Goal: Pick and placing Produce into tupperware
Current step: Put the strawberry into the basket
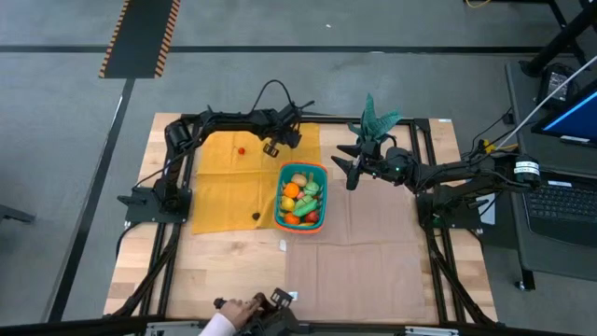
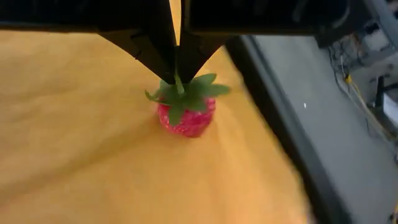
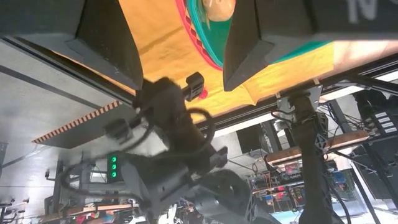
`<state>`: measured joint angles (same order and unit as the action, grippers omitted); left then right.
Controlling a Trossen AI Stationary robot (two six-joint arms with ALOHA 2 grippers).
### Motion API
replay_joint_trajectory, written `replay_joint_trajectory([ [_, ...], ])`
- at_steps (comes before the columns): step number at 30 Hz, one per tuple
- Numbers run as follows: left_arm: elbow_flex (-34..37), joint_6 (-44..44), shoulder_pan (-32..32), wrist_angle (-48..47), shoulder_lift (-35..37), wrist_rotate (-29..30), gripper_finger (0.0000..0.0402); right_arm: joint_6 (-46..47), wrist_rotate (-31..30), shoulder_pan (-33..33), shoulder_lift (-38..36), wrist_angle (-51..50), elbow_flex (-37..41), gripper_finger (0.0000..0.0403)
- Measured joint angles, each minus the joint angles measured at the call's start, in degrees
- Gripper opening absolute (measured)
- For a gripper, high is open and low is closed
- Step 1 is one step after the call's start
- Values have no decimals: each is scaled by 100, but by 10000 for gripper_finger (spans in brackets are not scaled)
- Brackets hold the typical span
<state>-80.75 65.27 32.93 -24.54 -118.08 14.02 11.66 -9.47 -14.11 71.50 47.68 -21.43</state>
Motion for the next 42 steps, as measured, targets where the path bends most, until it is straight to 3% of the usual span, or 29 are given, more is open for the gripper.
replay_joint_trajectory([
  [5,0,-815,185,-121,320,-188,2,-15,0,0,0,0,2,225],
  [12,0,-2120,643,-571,991,-1121,1,-37,0,-2,0,0,2,225],
  [17,-1,-2512,850,-763,1464,-1749,1,-127,0,-2,0,0,2,225],
  [24,0,-3043,1078,-1242,1952,-3241,1,-155,0,-2,0,2,0,225],
  [30,11,-3073,1227,-1622,2149,-3802,0,-153,0,-2,0,4,1,225],
  [37,876,-3106,1255,-1452,2638,-4082,0,-149,0,-2,0,4,2,225],
  [42,1847,-3421,1244,-706,3416,-4506,0,-241,-9,-2,0,7,2,225],
])
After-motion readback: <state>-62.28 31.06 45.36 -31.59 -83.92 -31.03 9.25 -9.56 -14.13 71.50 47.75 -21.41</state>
